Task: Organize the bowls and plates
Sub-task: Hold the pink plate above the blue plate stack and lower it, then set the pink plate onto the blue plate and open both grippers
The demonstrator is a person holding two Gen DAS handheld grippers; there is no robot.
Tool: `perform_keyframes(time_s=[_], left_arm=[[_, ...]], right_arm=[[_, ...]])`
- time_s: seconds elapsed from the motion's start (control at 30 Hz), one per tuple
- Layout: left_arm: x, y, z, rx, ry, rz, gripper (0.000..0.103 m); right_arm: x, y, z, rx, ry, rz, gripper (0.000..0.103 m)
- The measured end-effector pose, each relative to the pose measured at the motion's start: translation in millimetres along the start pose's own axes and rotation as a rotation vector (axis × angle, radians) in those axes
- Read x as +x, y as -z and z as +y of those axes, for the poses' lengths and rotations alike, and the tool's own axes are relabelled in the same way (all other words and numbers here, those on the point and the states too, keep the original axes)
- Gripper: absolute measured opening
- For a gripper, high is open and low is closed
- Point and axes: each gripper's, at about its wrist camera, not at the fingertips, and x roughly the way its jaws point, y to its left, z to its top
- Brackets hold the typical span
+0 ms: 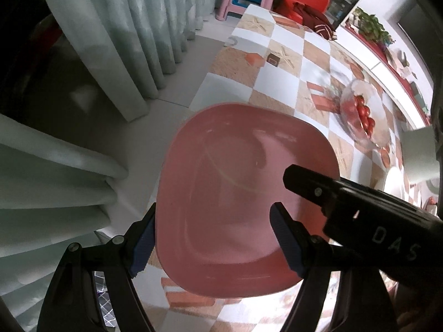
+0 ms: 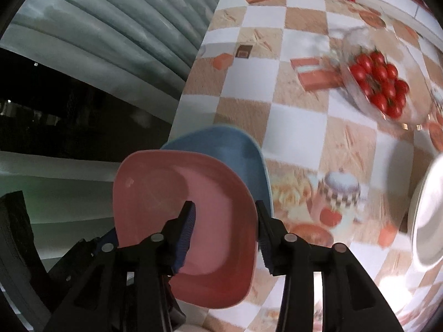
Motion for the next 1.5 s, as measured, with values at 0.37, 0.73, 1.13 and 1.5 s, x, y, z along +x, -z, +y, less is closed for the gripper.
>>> perform_keyframes(time_s=[0.37, 0.73, 1.13, 1.5], left_arm=[[11.2, -10.7, 17.1, -0.053, -0.009, -0.041, 0.081], [31.3, -15.8, 38.9, -0.062, -0.027, 0.023, 0.082], [53.6, -5.6, 13.7, 0.046, 0.095, 0.11, 0.082], [44.8, 22.7, -14.1, 0.161, 0.078, 0.101, 0.084]], right_arm=[[10.5, -9.8, 4.4, -0.049, 0.054, -0.029, 0.06], [25.9, -4.0, -17.9, 0.028, 0.063, -0.007, 0.079], [52.1, 14.3, -26.6, 0.126, -0.058, 0.05, 0.039], [41.2, 54.9, -40.0, 0.134, -0.06, 0.075, 0.039]])
